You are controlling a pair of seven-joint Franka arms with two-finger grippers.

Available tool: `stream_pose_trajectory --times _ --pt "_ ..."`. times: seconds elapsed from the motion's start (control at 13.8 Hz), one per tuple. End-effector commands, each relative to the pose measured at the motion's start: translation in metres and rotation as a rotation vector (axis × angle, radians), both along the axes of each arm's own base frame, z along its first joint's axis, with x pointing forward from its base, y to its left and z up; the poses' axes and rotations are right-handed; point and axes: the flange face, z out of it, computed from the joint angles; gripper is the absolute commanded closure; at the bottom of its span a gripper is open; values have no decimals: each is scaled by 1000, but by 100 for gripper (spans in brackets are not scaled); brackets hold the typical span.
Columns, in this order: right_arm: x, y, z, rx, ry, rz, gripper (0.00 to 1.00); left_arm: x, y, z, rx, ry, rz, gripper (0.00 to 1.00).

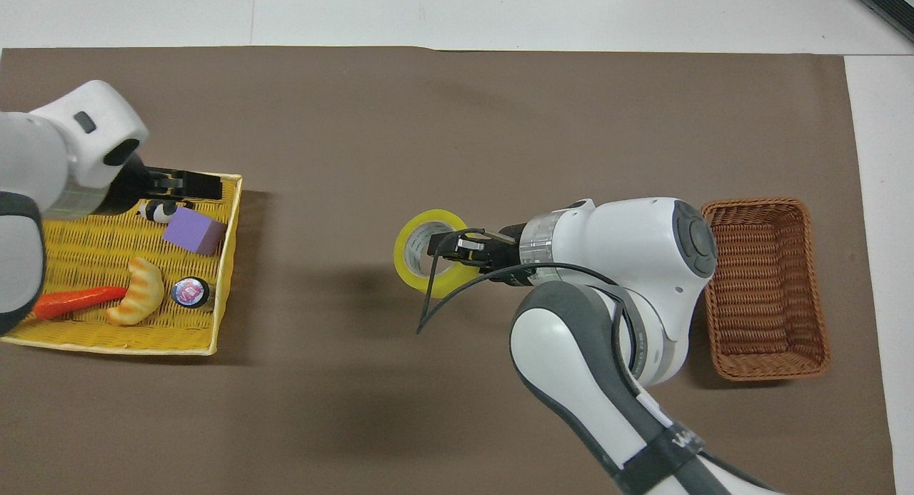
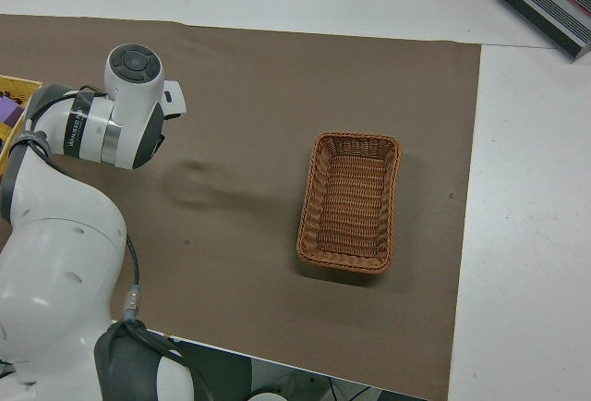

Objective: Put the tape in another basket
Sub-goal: 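Carry the tape with the right gripper while the left gripper withdraws, then lower the tape into the wicker basket with the right gripper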

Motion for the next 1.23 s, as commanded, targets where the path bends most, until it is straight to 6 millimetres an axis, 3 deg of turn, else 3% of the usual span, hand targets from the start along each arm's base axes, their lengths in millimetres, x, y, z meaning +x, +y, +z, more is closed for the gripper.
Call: stream_pose_trajectory --times 0.0,0.14,0.29,0.51,0.87,1.16 --pt "9 -40 -3 -95 33 6 100 -5 9 54 97 15 -26 0" --pt "17 -78 -8 -170 46 10 100 -11 24 71 96 57 -4 0" --pt "27 -107 -10 -211 52 -5 100 -17 21 84 90 64 -7 0" --pt "35 -151 -12 -277 56 37 100 -20 19 86 75 68 -4 0" --pt "48 -225 16 -355 80 81 100 -23 19 86 73 73 -3 0" --pt "44 -294 12 -411 85 130 100 -22 19 87 70 67 4 0"
